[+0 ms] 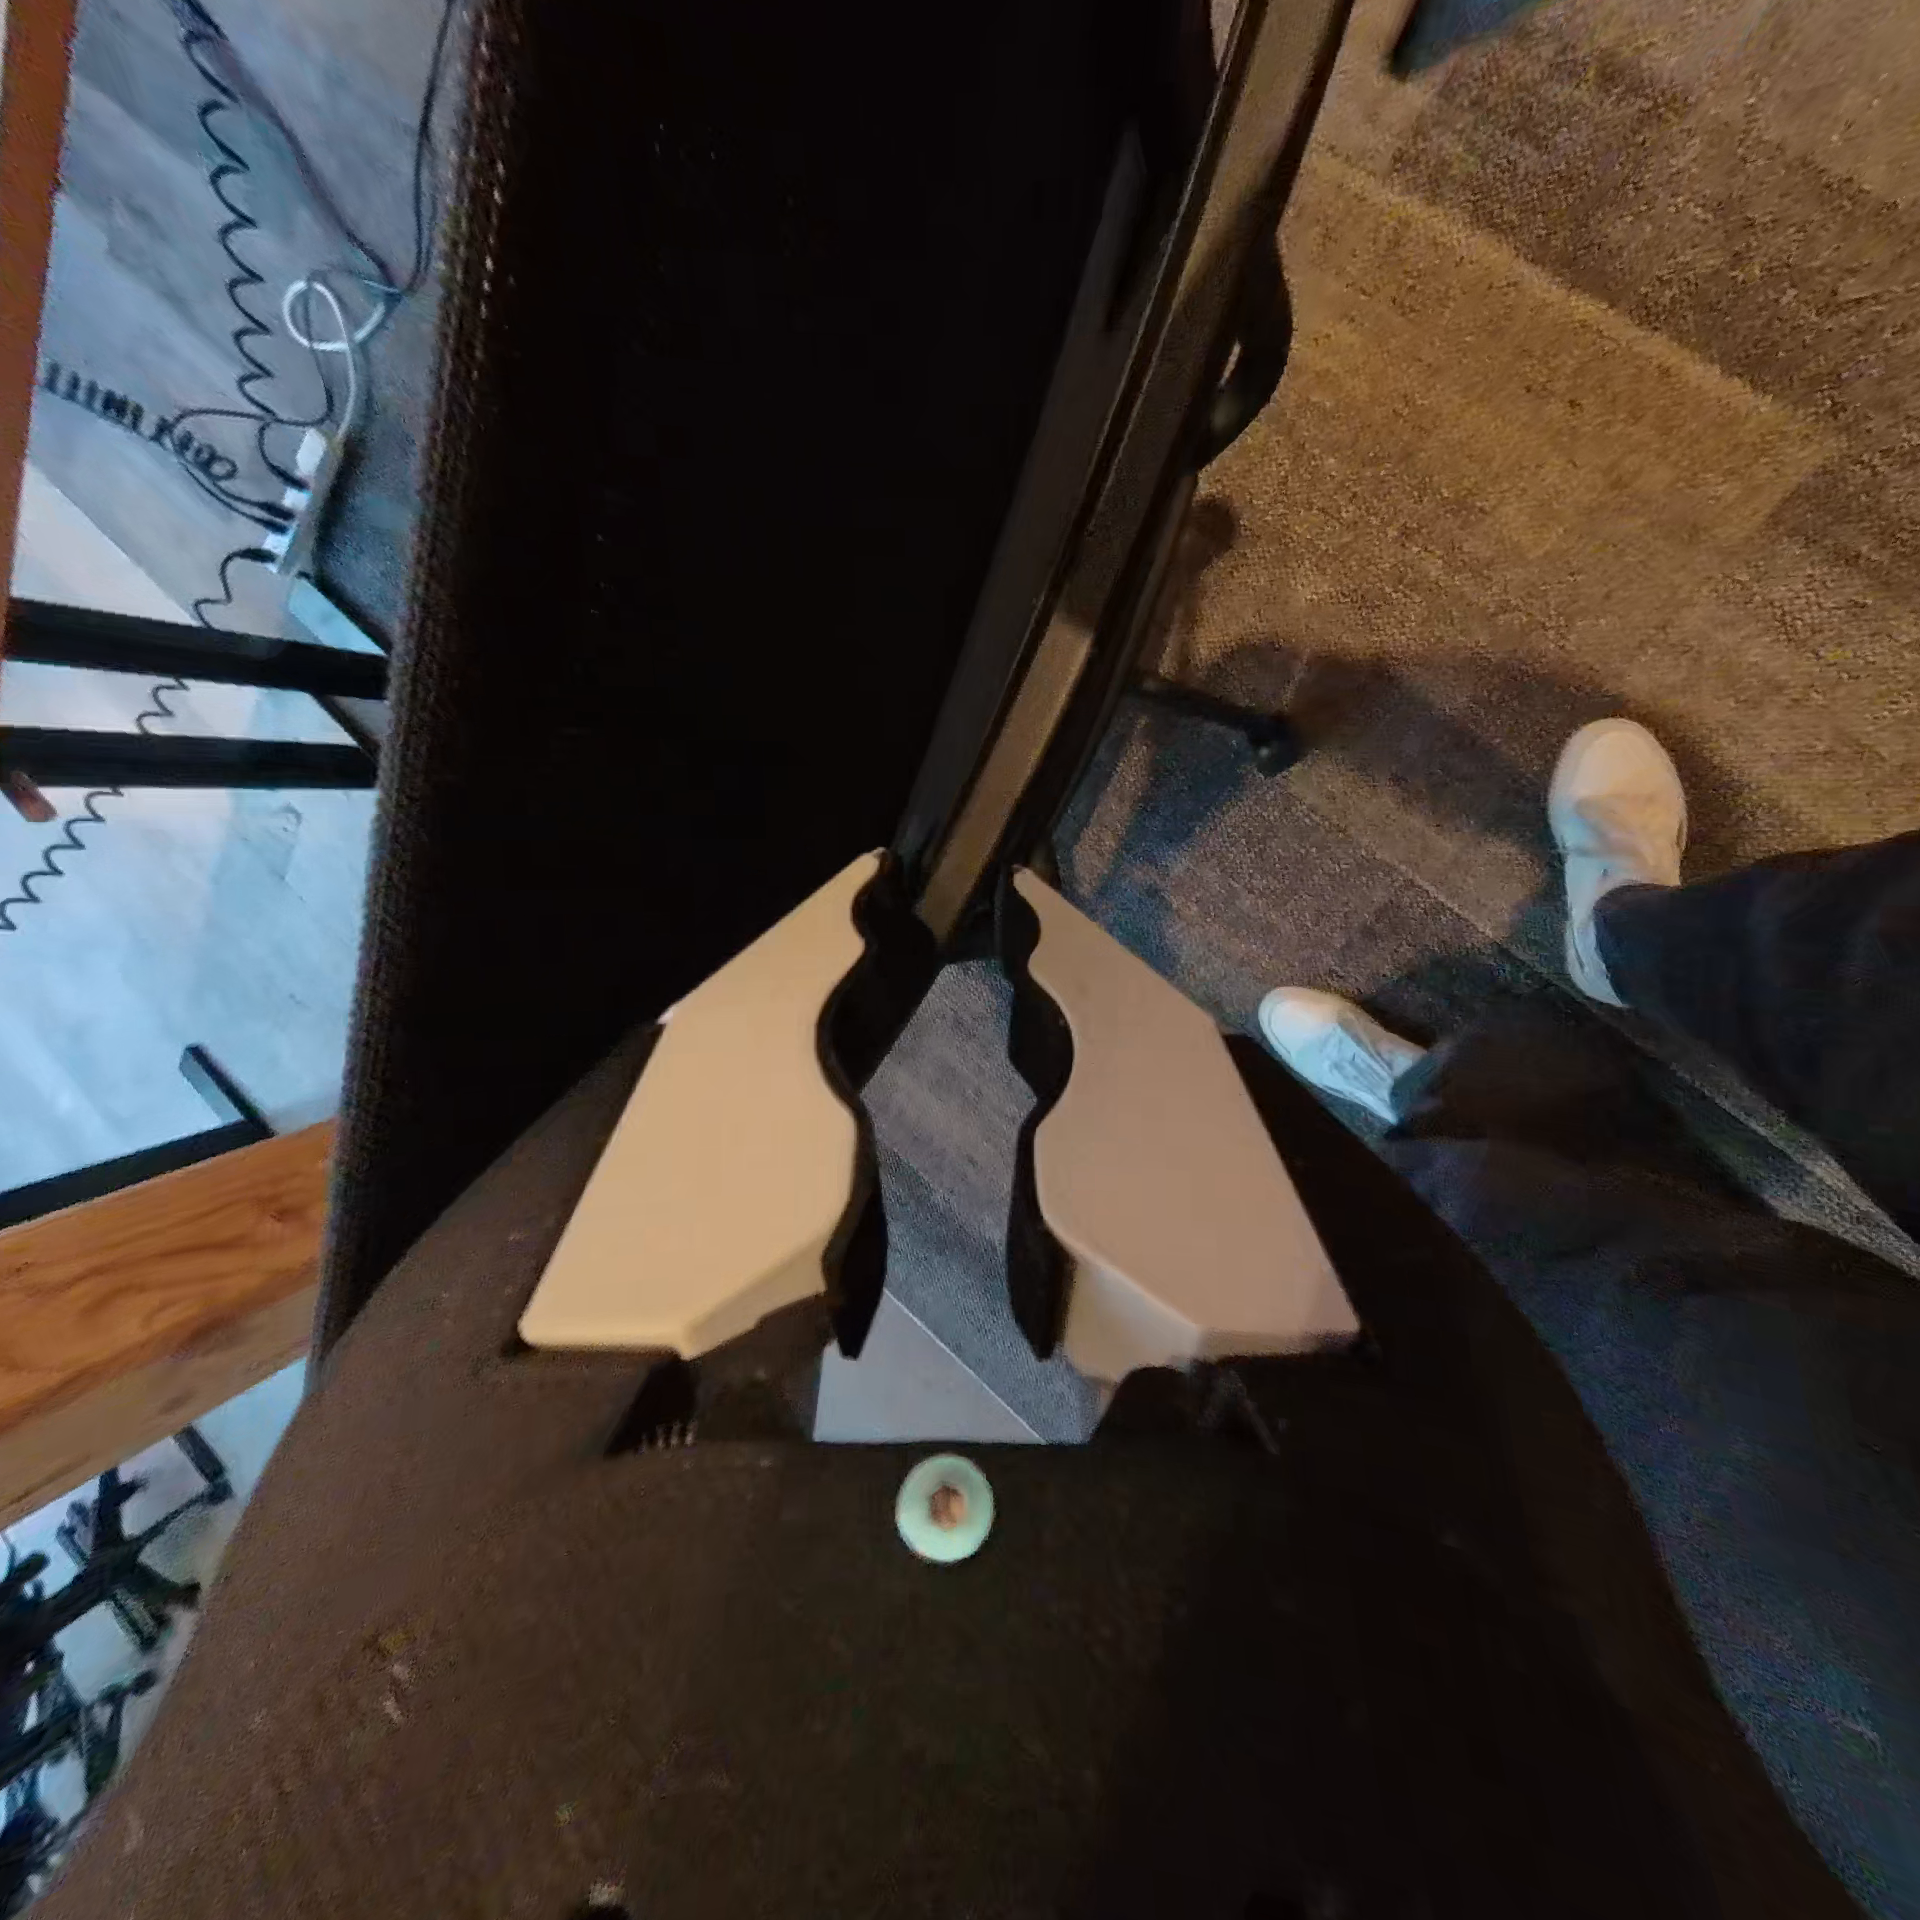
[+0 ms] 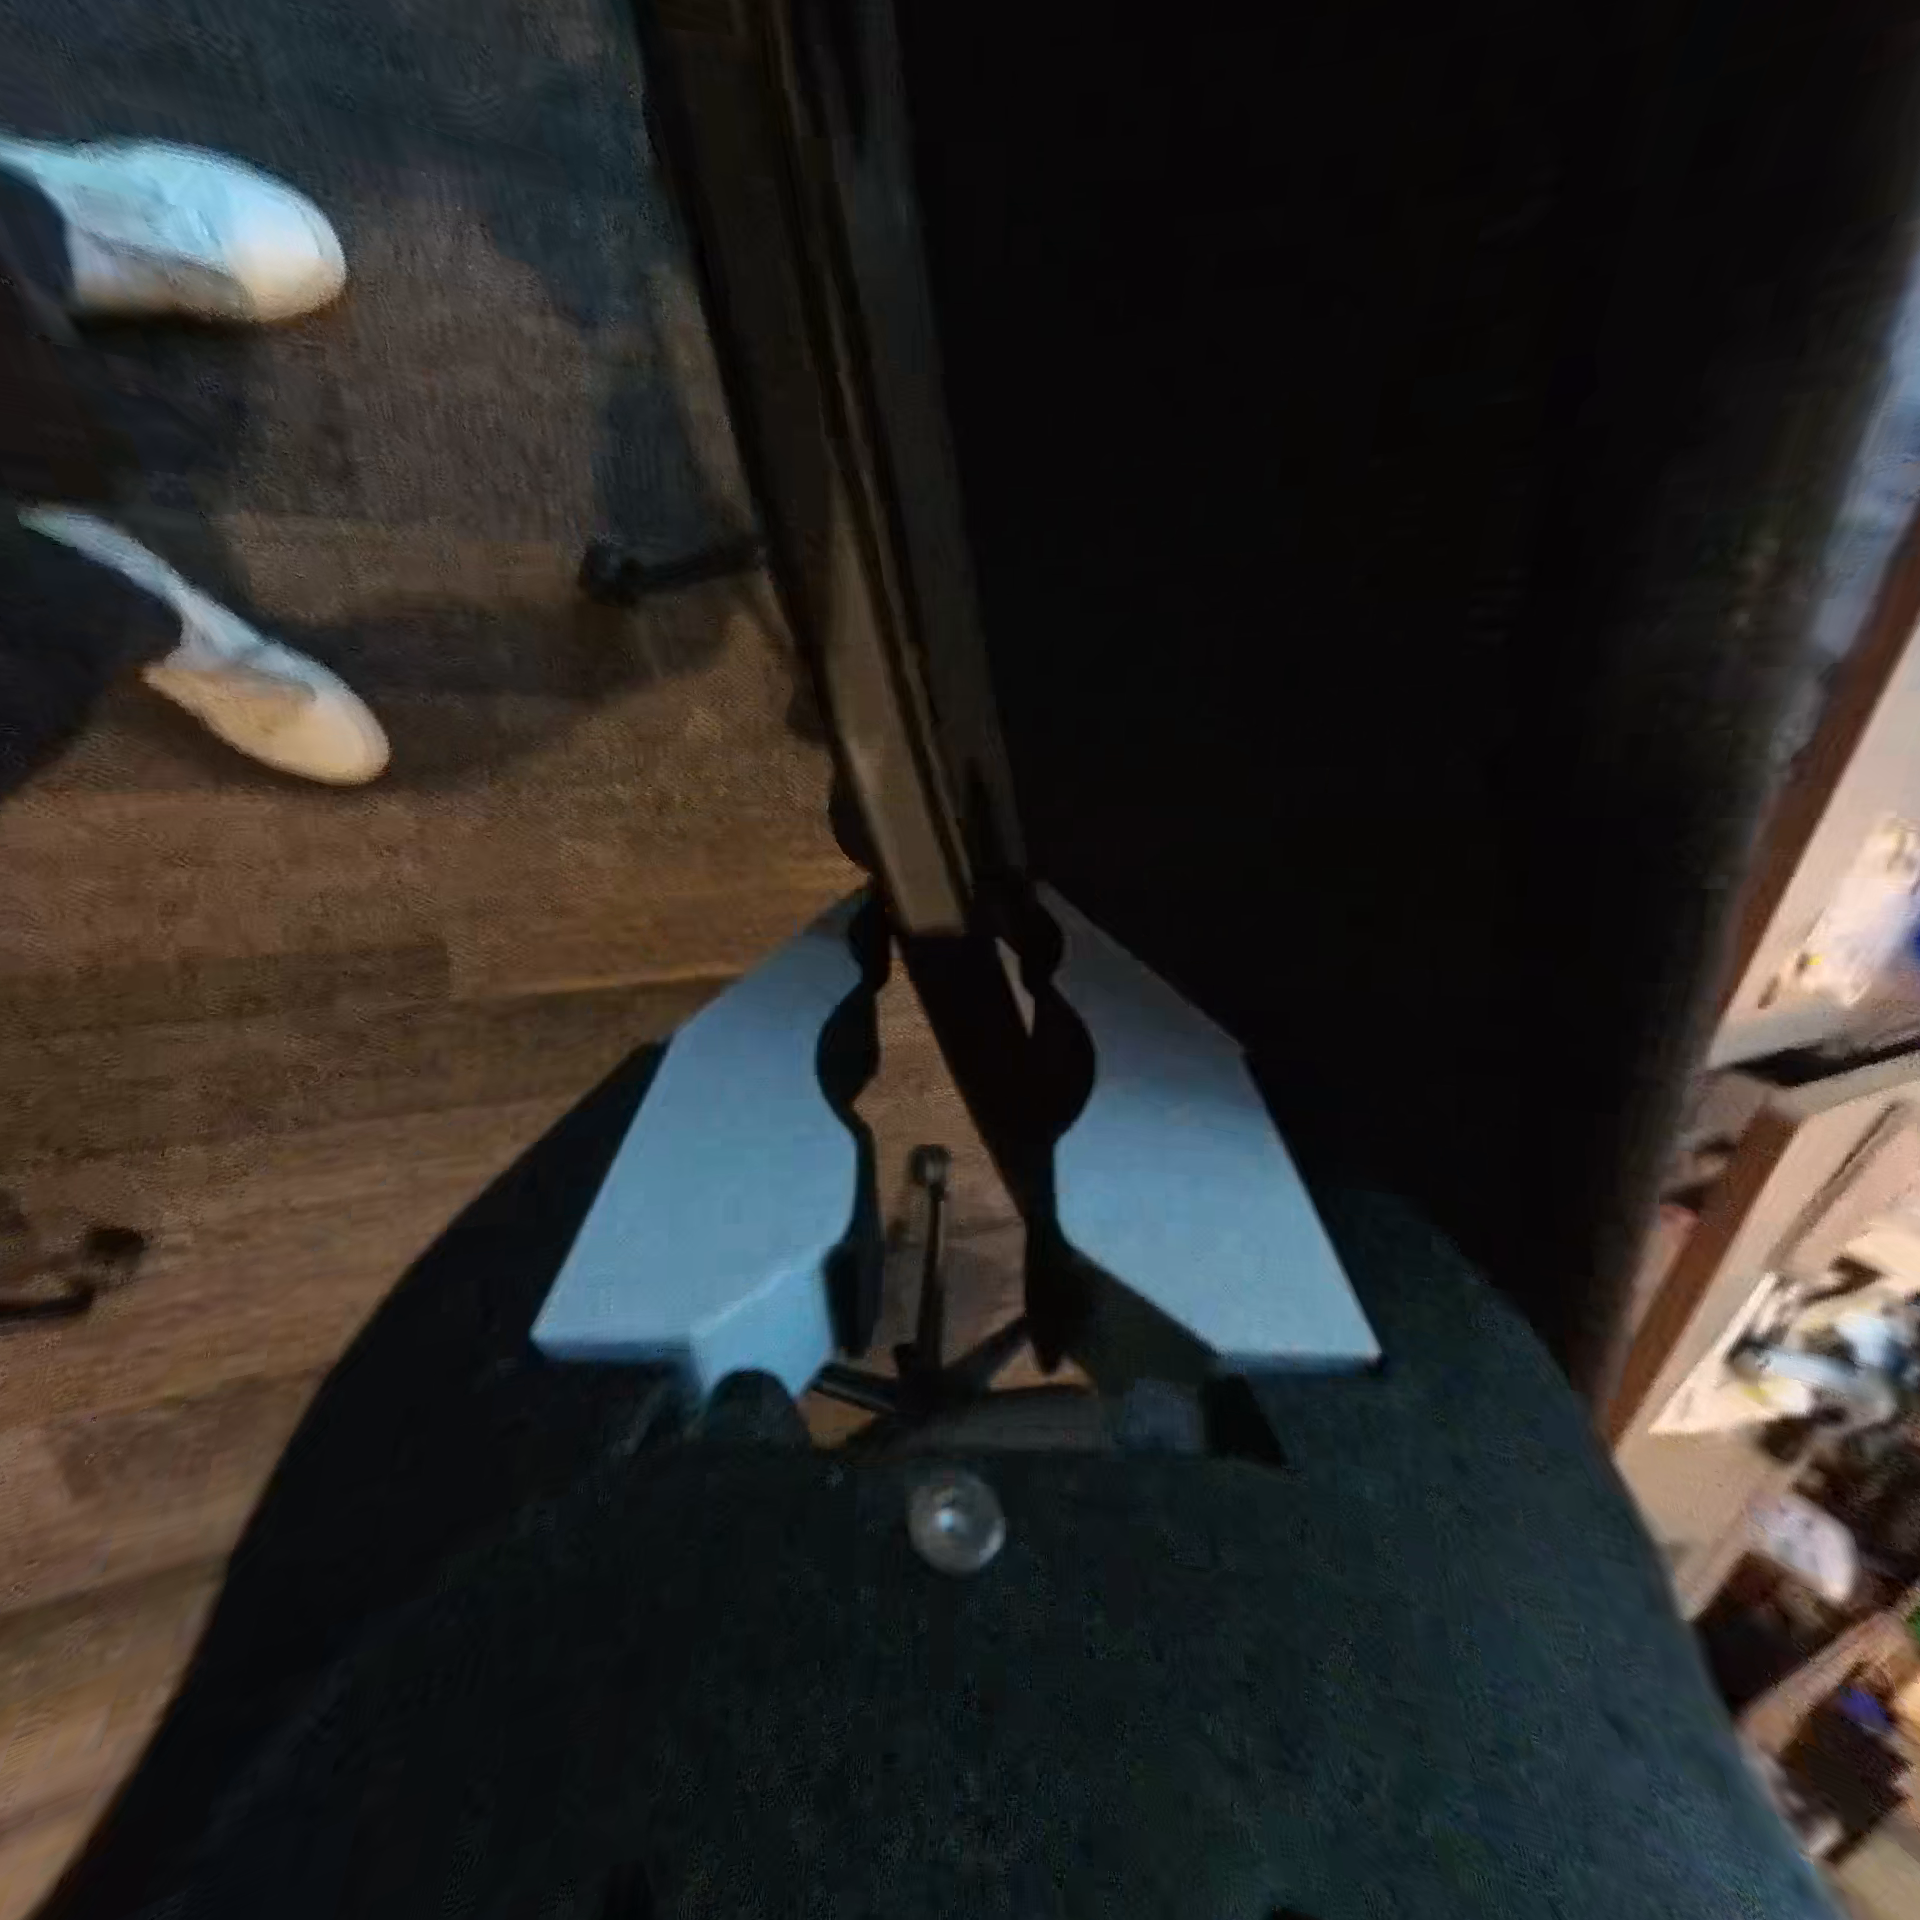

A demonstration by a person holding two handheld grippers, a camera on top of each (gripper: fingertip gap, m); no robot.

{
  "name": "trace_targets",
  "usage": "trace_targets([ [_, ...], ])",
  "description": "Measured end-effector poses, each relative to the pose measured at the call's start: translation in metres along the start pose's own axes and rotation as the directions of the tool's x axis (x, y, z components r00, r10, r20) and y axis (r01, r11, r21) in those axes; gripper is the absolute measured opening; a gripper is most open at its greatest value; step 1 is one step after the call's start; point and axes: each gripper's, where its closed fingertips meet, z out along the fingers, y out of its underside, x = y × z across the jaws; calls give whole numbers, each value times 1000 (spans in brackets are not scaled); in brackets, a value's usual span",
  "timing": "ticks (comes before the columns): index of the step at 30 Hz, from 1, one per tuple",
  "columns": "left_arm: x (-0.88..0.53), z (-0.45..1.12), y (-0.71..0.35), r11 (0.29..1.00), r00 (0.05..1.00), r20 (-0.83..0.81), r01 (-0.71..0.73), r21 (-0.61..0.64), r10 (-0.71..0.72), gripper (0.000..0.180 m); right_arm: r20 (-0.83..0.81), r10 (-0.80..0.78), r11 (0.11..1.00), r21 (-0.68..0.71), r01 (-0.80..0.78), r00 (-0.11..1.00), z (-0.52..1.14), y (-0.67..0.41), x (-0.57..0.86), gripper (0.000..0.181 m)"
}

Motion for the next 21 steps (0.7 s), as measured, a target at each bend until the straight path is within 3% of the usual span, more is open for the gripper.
trace_targets([
  [2,-2,-1,2,1000,1000,2,2,10,-2,17,0,-82,996,-42,82,997,1,-2,-1,18],
  [6,-4,-2,7,999,998,-56,38,39,-35,17,-38,-20,998,-61,18,999,0,-8,-5,18],
  [11,-18,-5,32,997,986,-150,-71,43,77,16,-67,43,995,-86,-49,997,1,-35,-14,18],
  [17,-59,-6,78,963,940,-210,-255,89,268,16,-67,68,997,-39,-71,995,7,-101,-25,17],
  [21,-97,-2,110,976,947,-235,-202,86,217,16,-19,193,979,76,-191,981,15,-152,-26,15],
])
